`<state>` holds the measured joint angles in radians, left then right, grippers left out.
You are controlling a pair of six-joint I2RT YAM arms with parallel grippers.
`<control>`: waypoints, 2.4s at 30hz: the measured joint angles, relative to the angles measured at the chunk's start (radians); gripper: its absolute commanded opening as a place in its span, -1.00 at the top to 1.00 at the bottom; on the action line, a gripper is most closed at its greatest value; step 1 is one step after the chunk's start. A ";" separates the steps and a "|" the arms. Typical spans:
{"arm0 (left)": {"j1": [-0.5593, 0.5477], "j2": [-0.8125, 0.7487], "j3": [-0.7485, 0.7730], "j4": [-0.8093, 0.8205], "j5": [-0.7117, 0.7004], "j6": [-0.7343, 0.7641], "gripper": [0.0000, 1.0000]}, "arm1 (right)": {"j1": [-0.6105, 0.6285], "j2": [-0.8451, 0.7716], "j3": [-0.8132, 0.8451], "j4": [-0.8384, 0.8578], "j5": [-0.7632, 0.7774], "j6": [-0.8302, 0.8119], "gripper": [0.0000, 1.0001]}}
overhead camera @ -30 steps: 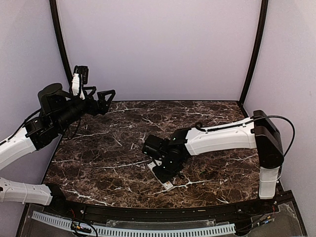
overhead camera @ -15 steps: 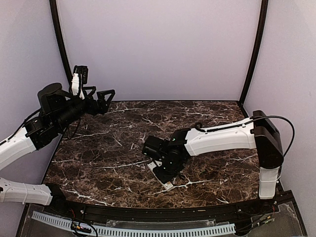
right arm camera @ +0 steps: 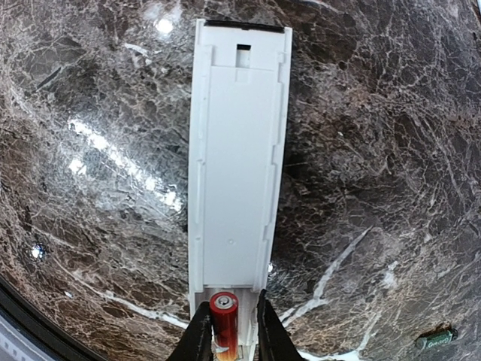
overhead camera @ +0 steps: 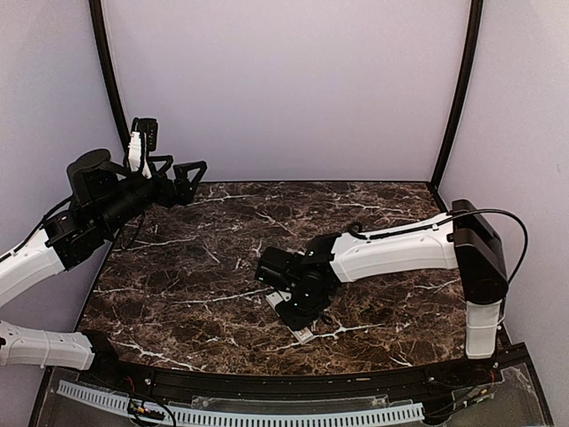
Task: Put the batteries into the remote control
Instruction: Load the battery into the battery compartment, then adjust the remote control without the battery cover at the center of the board.
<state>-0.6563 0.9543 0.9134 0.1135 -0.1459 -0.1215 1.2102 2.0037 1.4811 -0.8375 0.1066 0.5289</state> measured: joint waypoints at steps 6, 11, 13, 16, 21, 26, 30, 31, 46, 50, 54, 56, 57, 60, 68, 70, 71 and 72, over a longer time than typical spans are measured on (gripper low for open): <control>0.004 0.000 0.000 0.000 0.008 -0.006 -0.98 | 0.000 0.000 0.012 -0.023 0.000 -0.005 0.46; 0.004 0.000 0.000 0.000 0.010 -0.006 -0.98 | 0.001 0.000 0.017 -0.036 -0.002 -0.011 0.44; 0.004 0.000 0.000 0.000 0.011 -0.006 -0.98 | 0.001 0.000 0.017 -0.038 -0.005 -0.011 0.43; 0.005 0.000 0.000 0.000 0.013 -0.006 -0.98 | 0.001 0.000 0.013 -0.035 -0.012 -0.012 0.43; 0.006 0.000 0.000 0.000 0.015 -0.006 -0.98 | 0.001 0.000 -0.001 -0.028 -0.024 -0.013 0.47; 0.006 0.000 0.000 0.000 0.015 -0.007 -0.98 | 0.001 0.001 -0.012 -0.021 -0.036 -0.012 0.49; 0.007 0.000 0.000 0.000 0.016 -0.011 -0.98 | 0.001 0.001 -0.024 -0.021 -0.048 -0.011 0.44; 0.007 0.000 0.000 0.000 0.016 -0.011 -0.98 | 0.001 0.001 -0.026 -0.022 -0.051 -0.011 0.43; 0.010 0.161 -0.015 -0.039 0.352 0.212 -0.98 | -0.009 -0.068 -0.033 -0.022 -0.092 -0.058 0.14; -0.005 0.210 -0.098 -0.114 0.607 0.455 -0.97 | -0.025 -0.188 -0.121 0.027 -0.133 -0.056 0.08; -0.051 0.309 -0.077 -0.241 0.688 0.693 -0.98 | -0.061 -0.327 -0.259 0.110 -0.183 -0.046 0.00; -0.093 0.433 -0.003 -0.308 0.685 0.805 -0.98 | -0.087 -0.378 -0.324 0.152 -0.200 -0.037 -0.06; -0.111 0.483 0.024 -0.330 0.682 0.844 -0.98 | -0.099 -0.397 -0.354 0.173 -0.205 -0.034 -0.09; -0.170 0.630 0.083 -0.377 0.653 0.982 -0.98 | -0.133 -0.442 -0.440 0.233 -0.227 -0.028 -0.15; -0.219 0.885 0.282 -0.480 0.618 1.189 -0.98 | -0.185 -0.480 -0.562 0.333 -0.276 -0.029 -0.18; -0.222 0.919 0.302 -0.478 0.613 1.207 -0.97 | -0.189 -0.489 -0.572 0.348 -0.283 -0.022 -0.15; -0.224 0.933 0.303 -0.475 0.612 1.212 -0.96 | -0.191 -0.496 -0.576 0.353 -0.286 -0.017 -0.13; -0.227 0.944 0.303 -0.475 0.610 1.216 -0.93 | -0.192 -0.506 -0.580 0.363 -0.287 -0.011 -0.12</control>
<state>-0.8829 1.8980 1.2160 -0.3614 0.4641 1.0946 1.0183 1.4975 0.9012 -0.4747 -0.1806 0.5182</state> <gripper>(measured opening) 0.989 0.577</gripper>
